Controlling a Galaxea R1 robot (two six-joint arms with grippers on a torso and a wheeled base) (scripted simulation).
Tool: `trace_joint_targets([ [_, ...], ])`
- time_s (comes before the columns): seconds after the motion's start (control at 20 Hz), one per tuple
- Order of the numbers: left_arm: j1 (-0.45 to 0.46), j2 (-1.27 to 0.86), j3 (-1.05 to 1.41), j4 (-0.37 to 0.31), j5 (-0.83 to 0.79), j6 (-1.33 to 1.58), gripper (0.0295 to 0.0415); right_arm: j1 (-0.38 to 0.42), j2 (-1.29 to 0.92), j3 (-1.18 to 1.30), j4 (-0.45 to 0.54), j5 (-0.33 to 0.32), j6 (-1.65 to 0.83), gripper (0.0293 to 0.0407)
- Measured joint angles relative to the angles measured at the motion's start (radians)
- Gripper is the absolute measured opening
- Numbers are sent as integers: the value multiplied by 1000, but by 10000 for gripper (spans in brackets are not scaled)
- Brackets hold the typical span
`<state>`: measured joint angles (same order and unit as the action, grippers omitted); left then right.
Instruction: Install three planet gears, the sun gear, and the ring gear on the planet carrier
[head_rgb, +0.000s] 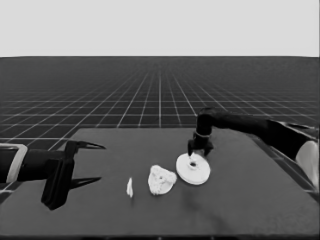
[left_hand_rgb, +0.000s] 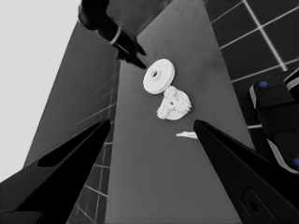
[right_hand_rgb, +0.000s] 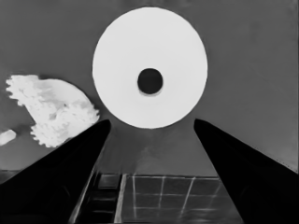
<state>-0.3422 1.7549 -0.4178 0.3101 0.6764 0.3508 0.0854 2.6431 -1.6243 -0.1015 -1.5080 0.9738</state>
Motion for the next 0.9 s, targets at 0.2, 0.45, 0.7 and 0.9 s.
trace_joint_targets([
  [0.2, 0, 0, 0, 0, 0, 0, 385, -3, 53, -117, 10, -3, -23, 385],
  [0.45, 0, 0, 0, 0, 0, 0, 385, -172, 106, -246, -115, 107, -78, 385],
  [0.7, 0, 0, 0, 0, 0, 0, 385, -181, 112, -261, -122, 116, -84, 385],
  [0.9, 0, 0, 0, 0, 0, 0, 385, -181, 112, -262, -122, 116, -85, 348],
])
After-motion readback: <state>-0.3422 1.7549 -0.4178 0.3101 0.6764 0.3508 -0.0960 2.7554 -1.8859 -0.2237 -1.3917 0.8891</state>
